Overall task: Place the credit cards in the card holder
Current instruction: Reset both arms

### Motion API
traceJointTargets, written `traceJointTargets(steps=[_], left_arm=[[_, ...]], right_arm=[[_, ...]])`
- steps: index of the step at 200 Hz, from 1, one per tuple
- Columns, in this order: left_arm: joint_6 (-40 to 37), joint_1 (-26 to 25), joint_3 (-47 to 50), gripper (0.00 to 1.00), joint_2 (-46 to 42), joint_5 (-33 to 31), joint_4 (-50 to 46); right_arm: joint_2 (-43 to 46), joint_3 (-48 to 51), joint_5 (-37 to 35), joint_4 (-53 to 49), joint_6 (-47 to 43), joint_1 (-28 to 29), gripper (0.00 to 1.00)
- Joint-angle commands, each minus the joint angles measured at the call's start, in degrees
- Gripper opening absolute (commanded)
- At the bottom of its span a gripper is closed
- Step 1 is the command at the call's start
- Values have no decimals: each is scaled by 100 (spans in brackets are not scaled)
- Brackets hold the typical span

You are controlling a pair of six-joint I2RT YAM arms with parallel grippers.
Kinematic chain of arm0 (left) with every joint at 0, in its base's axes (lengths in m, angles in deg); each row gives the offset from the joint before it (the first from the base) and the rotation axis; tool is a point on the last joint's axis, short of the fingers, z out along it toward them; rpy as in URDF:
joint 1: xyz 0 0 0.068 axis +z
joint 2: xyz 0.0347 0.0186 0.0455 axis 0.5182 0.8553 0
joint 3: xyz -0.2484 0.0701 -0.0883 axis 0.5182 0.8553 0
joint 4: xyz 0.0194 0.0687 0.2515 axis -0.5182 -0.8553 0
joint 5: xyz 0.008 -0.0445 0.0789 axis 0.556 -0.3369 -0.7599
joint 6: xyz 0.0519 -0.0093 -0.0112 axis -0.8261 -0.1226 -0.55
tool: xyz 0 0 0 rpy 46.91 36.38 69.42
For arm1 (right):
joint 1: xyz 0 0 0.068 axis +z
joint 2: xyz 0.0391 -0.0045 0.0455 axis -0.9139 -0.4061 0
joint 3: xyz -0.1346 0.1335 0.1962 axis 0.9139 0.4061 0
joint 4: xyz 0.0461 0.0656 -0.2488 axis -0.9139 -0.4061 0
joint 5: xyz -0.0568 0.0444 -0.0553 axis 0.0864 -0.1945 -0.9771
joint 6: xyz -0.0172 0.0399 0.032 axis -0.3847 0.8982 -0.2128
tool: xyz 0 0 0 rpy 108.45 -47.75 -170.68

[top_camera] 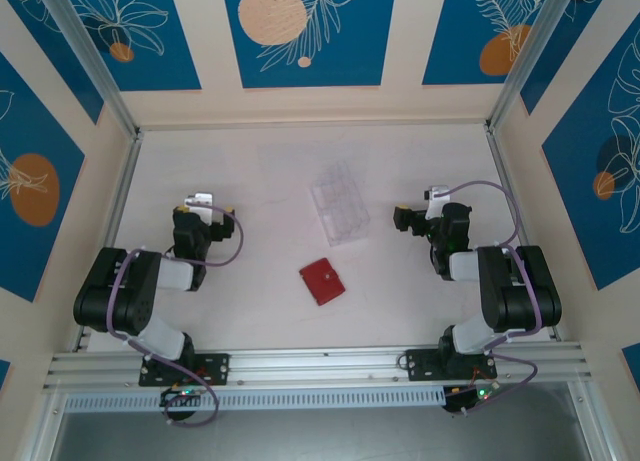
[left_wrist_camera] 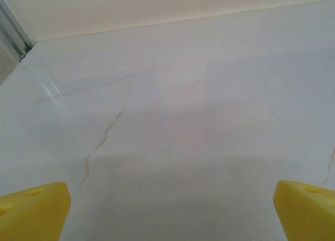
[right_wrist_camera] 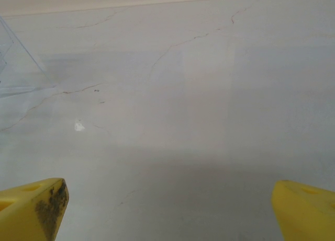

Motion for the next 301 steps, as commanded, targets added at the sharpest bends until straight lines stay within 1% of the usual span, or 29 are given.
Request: traceJointTargets(steps=[1, 15, 27, 232, 245, 262, 270, 285, 301], left_arm=[[-66, 77, -65, 100, -5, 184, -26], [-95, 71, -48, 100, -13, 215, -12], [-162, 62, -38, 100, -20, 381, -5], [-171, 59, -16, 100, -22, 367, 37], [-188, 64, 81, 100, -31, 424, 207], [-215, 59, 421, 100, -22, 534, 859], [-204, 61, 484, 100, -7, 502, 996], [-181, 59, 321, 100, -22, 425, 691], [-207, 59, 121, 100, -30, 503, 283]], right_arm=[[5, -144, 36, 24, 8, -14, 99], [5, -137, 36, 32, 10, -10, 99], [12, -131, 23, 43, 3, -1, 99], [5, -128, 1, 48, -5, 10, 99], [5, -129, 1, 52, -5, 12, 99], [5, -130, 1, 47, -9, 6, 99], [5, -129, 1, 46, -7, 12, 99], [6, -129, 1, 47, -7, 12, 99], [10, -128, 1, 45, -5, 12, 99]])
